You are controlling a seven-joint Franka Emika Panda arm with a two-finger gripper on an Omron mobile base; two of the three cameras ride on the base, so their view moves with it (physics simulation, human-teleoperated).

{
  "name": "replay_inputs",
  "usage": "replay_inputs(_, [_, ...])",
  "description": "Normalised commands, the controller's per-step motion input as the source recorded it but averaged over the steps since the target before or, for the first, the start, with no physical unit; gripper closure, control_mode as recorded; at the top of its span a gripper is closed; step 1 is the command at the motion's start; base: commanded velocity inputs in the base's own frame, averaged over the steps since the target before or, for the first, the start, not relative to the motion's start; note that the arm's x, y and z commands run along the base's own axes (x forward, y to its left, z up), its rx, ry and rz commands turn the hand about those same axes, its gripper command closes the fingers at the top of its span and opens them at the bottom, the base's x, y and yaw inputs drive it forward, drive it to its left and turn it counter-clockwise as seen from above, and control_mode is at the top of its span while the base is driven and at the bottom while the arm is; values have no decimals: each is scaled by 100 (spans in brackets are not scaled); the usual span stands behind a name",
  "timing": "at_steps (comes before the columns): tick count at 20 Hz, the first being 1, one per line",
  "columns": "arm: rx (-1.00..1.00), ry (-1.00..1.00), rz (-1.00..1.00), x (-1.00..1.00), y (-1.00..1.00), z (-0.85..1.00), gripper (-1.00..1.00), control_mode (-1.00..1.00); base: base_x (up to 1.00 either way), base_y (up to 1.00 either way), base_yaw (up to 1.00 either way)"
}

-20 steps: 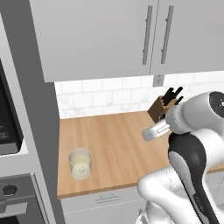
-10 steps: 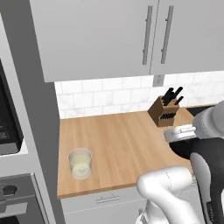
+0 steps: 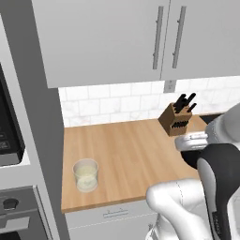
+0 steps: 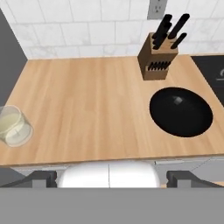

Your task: Grab a lemon wedge from the fridge and one ice cube from the ice bowl, and put them in the glass of lemonade.

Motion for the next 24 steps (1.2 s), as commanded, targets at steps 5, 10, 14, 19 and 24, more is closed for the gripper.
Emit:
replay_inputs(5, [0, 0, 0, -2, -1, -7, -100, 100, -22, -3, 0])
replay_inputs(10, [0, 0, 0, 0, 0, 0, -100, 100, -91, 0, 0])
replay_inputs(14, [0, 0, 0, 0, 0, 0, -100, 100, -59, 39, 0])
replay_inputs(19, [0, 0, 0, 0, 0, 0, -100, 100, -4, 96, 0])
replay_inputs(24, [0, 0, 0, 0, 0, 0, -100, 100, -14, 100, 0])
